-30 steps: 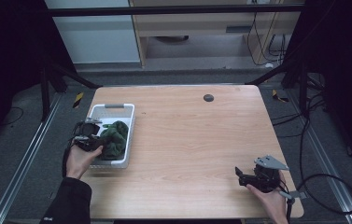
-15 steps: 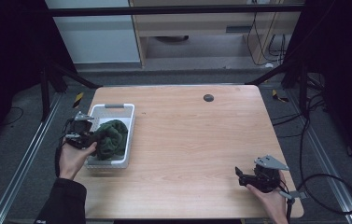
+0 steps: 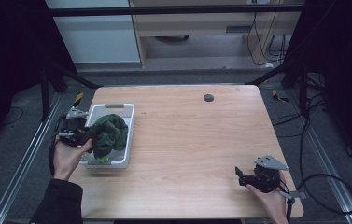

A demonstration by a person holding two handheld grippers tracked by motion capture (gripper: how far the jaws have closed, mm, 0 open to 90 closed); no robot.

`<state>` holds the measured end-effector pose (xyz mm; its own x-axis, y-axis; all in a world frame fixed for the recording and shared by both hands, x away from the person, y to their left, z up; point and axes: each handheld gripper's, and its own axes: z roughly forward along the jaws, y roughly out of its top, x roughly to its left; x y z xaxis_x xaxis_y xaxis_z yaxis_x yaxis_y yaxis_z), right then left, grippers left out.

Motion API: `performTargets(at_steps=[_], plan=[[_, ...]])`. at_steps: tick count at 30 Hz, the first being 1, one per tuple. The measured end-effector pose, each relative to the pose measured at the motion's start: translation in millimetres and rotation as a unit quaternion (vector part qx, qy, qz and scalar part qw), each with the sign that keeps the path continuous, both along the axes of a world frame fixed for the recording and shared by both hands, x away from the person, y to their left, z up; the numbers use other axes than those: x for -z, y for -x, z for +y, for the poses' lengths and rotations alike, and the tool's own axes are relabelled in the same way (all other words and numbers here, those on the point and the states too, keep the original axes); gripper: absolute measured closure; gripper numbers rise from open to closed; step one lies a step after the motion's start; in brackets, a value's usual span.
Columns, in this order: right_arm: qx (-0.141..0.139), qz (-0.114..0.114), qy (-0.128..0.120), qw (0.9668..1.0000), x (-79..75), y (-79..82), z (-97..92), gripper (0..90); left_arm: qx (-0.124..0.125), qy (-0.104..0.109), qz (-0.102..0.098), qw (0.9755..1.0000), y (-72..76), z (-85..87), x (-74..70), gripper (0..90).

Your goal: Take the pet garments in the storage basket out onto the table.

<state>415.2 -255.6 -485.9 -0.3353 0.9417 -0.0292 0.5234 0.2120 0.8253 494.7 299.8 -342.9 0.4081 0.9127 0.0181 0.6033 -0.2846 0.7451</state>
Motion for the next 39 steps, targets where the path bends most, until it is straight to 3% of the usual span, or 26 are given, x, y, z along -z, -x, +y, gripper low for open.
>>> performTargets(at_steps=[17, 31, 39], plan=[[0.002, 0.000, -0.003, 1.0000, -0.8, 0.6, 0.3, 6.3, 0.005, 0.012, -0.033, 0.9994, 14.4, 4.7, -31.2, 83.9], [0.004, -0.003, -0.001, 1.0000, -1.3, 0.8, -0.1, 6.3, 0.043, 0.001, -0.038, 0.9984, 31.7, -6.4, -56.1, 83.9], [0.003, -0.006, 0.000, 1.0000, -1.7, 0.9, -0.6, 6.3, 0.079, -0.007, -0.046, 0.9958, 42.3, -25.1, -73.6, 83.9]])
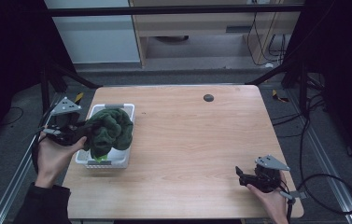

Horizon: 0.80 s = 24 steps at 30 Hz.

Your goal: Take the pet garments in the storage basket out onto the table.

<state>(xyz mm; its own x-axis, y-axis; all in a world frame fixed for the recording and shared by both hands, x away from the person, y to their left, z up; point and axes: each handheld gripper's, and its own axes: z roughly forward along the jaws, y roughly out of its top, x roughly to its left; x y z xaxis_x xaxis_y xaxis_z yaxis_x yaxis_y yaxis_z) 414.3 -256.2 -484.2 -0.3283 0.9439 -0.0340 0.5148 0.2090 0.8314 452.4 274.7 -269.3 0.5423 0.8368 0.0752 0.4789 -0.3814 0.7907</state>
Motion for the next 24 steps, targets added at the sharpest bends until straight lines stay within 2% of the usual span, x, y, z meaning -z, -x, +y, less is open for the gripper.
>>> performTargets(at_steps=[5, 9, 18, 24], plan=[[0.001, -0.001, -0.002, 1.0000, -0.5, 0.3, -0.4, 6.3, 0.025, -0.016, -0.004, 0.9996, 3.5, -18.2, -5.8, 83.9], [0.002, -0.002, -0.001, 1.0000, -1.0, 0.4, -1.0, 6.3, 0.041, -0.017, -0.003, 0.9990, 3.2, -30.2, -8.5, 83.9], [0.004, -0.006, -0.004, 1.0000, -1.7, 0.7, -2.1, 5.9, 0.075, -0.021, 0.006, 0.9969, -3.5, -63.0, -2.7, 83.9], [0.006, -0.011, -0.002, 0.9999, -2.0, 0.7, -3.3, 5.9, 0.100, -0.027, 0.012, 0.9946, -6.4, -87.1, 2.1, 83.9]])
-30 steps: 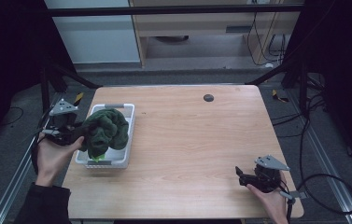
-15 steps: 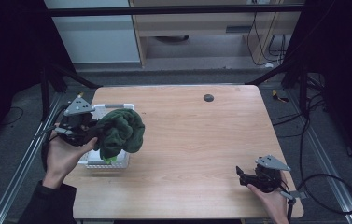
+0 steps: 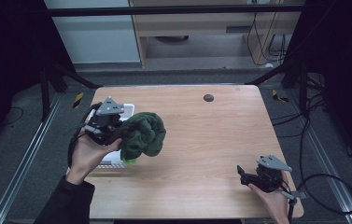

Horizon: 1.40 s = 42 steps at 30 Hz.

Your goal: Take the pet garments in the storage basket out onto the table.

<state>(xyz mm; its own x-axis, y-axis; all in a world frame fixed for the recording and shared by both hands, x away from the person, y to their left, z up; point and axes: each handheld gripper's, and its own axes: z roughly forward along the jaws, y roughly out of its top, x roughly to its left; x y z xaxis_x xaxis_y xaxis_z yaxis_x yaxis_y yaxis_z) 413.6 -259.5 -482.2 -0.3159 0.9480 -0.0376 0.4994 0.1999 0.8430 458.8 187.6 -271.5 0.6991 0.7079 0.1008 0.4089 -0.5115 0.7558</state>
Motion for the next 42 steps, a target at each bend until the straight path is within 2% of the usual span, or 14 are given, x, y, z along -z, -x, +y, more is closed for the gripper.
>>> performTargets(at_steps=[9, 12, 18, 28, 42], plan=[[0.004, -0.003, 0.001, 1.0000, -0.2, 0.0, -2.2, 5.8, 0.022, -0.007, 0.011, 0.9997, -4.1, -26.5, 9.8, 83.9], [0.004, -0.003, 0.003, 1.0000, -0.1, -0.3, -2.7, 5.8, 0.028, -0.016, 0.016, 0.9994, -5.8, -33.0, 13.3, 83.9], [0.006, -0.005, 0.003, 1.0000, -0.5, -0.3, -3.8, 5.8, 0.035, -0.020, 0.026, 0.9989, -10.7, -44.7, 22.2, 83.9], [0.007, -0.005, 0.003, 1.0000, -0.6, -0.3, -4.3, 5.8, 0.051, -0.026, 0.042, 0.9975, -17.8, -67.5, 41.3, 83.9], [0.007, -0.003, 0.004, 1.0000, -0.1, -0.5, -4.6, 5.8, 0.065, -0.037, 0.073, 0.9945, -27.5, -87.8, 72.1, 83.8]])
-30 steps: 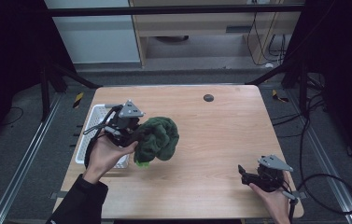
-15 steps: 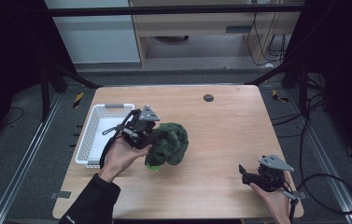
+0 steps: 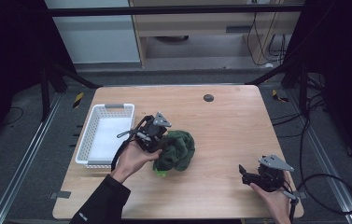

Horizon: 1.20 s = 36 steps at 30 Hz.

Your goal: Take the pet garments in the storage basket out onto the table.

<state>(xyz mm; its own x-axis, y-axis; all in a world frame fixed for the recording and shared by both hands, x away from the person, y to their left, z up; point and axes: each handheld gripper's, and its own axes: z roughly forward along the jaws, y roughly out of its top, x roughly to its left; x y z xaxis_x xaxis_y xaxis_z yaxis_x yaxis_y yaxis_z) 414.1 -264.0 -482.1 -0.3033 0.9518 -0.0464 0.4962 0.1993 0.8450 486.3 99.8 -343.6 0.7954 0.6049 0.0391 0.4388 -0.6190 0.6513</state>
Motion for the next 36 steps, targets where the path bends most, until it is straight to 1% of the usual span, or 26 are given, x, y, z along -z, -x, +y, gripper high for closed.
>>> performTargets(at_steps=[5, 8, 14, 16, 25, 27, 32, 35, 36], plan=[[0.000, 0.000, 0.001, 1.0000, 0.1, -0.1, -0.2, 5.8, 0.004, -0.008, 0.007, 0.9999, -3.1, -6.5, 9.0, 83.8], [0.000, 0.000, 0.001, 1.0000, 0.1, -0.1, -0.1, 5.8, 0.007, -0.006, 0.011, 0.9999, -4.3, -10.3, 13.4, 83.7], [-0.001, 0.000, 0.001, 1.0000, 0.3, -0.1, 0.1, 5.8, 0.012, -0.010, 0.018, 0.9997, -6.5, -18.4, 22.7, 83.5], [-0.001, 0.002, 0.000, 1.0000, 0.3, 0.0, 0.3, 5.8, 0.013, -0.015, 0.020, 0.9996, -7.5, -21.0, 26.4, 83.4], [-0.001, 0.003, 0.001, 1.0000, 0.8, -0.1, 0.2, 5.7, 0.014, -0.028, 0.040, 0.9987, -14.9, -30.1, 49.2, 81.5], [-0.001, 0.004, 0.001, 1.0000, 0.9, -0.1, 0.2, 5.7, 0.016, -0.032, 0.043, 0.9984, -15.7, -31.3, 54.6, 80.6], [-0.002, 0.005, 0.002, 1.0000, 1.3, -0.2, 0.3, 5.7, 0.017, -0.033, 0.054, 0.9979, -16.6, -33.3, 64.6, 77.2], [-0.001, 0.005, 0.002, 1.0000, 1.4, -0.2, 0.4, 5.7, 0.013, -0.036, 0.056, 0.9977, -16.6, -33.1, 67.7, 73.3], [-0.001, 0.006, 0.002, 1.0000, 1.5, -0.2, 0.4, 5.6, 0.011, -0.035, 0.056, 0.9978, -16.5, -33.0, 68.4, 70.3]])
